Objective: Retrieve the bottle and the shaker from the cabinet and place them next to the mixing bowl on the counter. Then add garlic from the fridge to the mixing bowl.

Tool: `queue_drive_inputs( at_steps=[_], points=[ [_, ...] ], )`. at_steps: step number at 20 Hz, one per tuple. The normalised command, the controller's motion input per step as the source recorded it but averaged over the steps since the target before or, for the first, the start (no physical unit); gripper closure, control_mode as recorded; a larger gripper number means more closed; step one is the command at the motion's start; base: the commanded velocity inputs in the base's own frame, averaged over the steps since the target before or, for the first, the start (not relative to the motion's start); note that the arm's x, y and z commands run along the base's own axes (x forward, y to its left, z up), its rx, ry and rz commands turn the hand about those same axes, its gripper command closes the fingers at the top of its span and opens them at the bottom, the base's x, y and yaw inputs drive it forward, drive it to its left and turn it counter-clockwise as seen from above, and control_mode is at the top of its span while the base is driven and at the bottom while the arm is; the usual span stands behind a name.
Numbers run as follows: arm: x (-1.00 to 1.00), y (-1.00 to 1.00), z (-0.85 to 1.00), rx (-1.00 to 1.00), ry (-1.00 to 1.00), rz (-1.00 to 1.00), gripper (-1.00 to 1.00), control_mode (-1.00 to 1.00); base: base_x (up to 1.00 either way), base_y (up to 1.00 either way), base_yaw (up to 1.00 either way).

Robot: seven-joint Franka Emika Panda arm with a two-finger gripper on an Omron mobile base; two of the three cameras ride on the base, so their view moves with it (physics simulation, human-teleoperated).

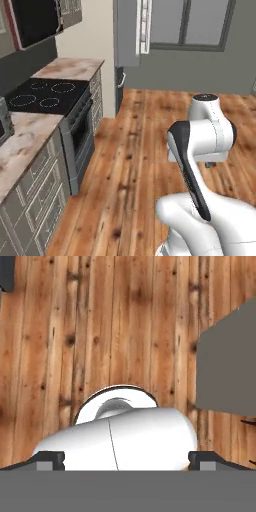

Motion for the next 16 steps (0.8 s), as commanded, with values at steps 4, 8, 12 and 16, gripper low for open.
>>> queue_drive_inputs(
  at_steps=[4,8,12,16],
  points=[
    [0.00,0.00,0.00,0.00,0.00,0.00,-1.00,1.00,0.21,-1.00,-0.55],
    [0.00,0.00,0.00,0.00,0.00,0.00,-1.00,1.00,0.87,-0.93,-0.33],
    [0.00,0.00,0.00,0.00,0.00,0.00,-1.00,1.00,1.00,-0.41,-0.19],
    [0.00,0.00,0.00,0.00,0.00,0.00,-1.00,1.00,1.00,-0.21,-0.18]
  ],
)
